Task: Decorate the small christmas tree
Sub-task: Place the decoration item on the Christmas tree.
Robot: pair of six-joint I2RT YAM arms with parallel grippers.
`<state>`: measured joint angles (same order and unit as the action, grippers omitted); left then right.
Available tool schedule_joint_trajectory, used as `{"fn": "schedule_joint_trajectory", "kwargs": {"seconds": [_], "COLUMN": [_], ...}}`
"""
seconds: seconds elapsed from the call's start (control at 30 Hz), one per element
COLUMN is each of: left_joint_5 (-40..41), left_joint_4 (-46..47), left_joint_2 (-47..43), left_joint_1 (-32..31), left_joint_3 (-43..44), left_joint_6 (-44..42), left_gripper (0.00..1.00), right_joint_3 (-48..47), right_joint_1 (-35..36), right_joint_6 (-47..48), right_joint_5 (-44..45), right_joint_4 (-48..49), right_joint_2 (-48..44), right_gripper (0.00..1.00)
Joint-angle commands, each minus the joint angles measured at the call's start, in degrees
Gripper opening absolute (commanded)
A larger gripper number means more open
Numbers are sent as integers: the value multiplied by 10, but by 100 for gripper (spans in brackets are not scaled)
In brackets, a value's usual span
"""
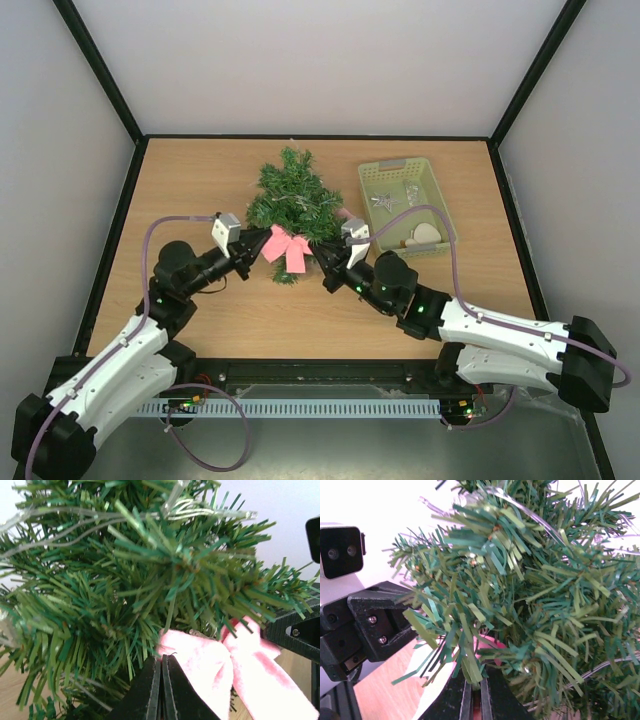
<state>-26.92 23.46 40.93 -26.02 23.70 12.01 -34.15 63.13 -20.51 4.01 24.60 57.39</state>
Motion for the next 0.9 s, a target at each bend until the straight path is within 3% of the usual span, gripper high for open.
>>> {"fn": "schedule_joint_trajectory", "kwargs": {"seconds": [0.0,0.1,0.2,0.27,0.33,0.47,0.57,0.73,0.87], "left_joint_5": [31,51,72,99,133,167,144,108,123], "left_joint_4": [60,51,-8,-50,-104,-193,-207,-197,-229], "left_joint_2": [2,9,1,-22,-51,-83,-79,-36,-5], "left_joint_1": [-3,-3,-3,-4,-4,-4,-4,-15,-42], "left_joint_3": [-23,-18,8,21,39,79,94,95,121], "left_joint_6": [6,7,13,27,47,80,114,161,164], "left_gripper": [3,14,18,29,33,34,32,20,13], "right_joint_3": [19,21,20,22,24,26,25,29,28], "right_joint_1": [3,4,4,3,4,3,3,3,3], "right_joint_6": [40,51,51,47,45,47,50,50,48], "right_joint_5": [25,34,30,29,31,42,43,46,45], "right_joint_4": [45,47,47,47,48,51,54,66,72], "right_joint_2": [6,9,10,9,7,7,8,11,17], "right_gripper": [2,2,2,2,2,2,2,2,2]}}
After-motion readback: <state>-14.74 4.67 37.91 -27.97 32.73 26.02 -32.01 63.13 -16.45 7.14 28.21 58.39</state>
